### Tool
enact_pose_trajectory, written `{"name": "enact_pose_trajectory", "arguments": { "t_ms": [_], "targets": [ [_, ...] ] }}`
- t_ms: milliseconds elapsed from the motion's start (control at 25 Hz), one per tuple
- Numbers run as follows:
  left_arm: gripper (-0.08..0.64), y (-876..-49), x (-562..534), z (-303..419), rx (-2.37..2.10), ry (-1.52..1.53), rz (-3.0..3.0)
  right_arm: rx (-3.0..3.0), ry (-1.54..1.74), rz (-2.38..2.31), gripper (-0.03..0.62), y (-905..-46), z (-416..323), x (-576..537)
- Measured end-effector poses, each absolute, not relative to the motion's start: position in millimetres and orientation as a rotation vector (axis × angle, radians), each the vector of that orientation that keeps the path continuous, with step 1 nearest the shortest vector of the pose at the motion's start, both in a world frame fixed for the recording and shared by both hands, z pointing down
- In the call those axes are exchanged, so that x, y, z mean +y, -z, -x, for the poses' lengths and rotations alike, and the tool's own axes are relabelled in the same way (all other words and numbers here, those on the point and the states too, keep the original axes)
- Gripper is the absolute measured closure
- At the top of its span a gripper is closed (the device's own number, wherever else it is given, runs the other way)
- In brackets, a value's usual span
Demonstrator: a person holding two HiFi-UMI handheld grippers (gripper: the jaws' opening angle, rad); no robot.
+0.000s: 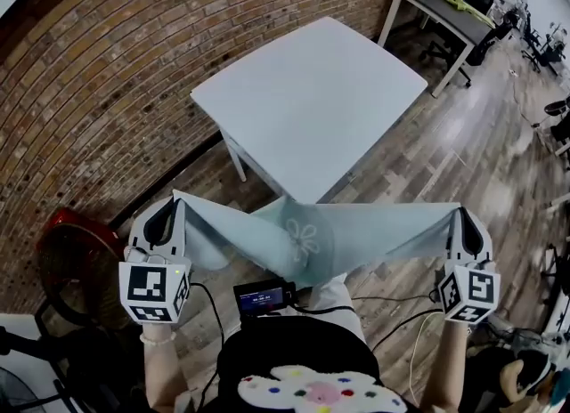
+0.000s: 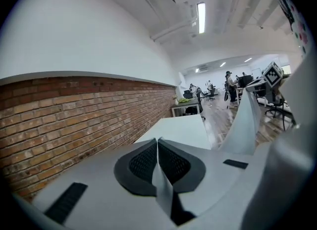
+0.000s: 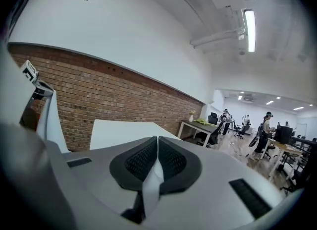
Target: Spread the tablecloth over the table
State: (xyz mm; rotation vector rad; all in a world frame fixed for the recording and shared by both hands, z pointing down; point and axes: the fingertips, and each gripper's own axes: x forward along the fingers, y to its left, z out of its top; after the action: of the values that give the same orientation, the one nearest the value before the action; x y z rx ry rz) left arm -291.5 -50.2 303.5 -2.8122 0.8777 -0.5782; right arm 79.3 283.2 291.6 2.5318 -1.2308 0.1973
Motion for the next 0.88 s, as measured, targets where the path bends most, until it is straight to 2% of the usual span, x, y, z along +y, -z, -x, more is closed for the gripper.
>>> {"name": "enact_pose_trajectory", "arguments": {
  "t_ms": [560, 880],
  "targets": [
    [0.545, -341.6, -88.8, 394.0, 1.37, 0.867, 2.469, -0.756, -0.263, -2.648, 0.557, -312.3, -116.2, 371.0],
    [0.545, -343.3, -116.3, 392.9, 1.39, 0.841, 2.464, -0.729, -0.243, -2.641, 0.557, -309.3, -146.5, 377.1]
  ]
}}
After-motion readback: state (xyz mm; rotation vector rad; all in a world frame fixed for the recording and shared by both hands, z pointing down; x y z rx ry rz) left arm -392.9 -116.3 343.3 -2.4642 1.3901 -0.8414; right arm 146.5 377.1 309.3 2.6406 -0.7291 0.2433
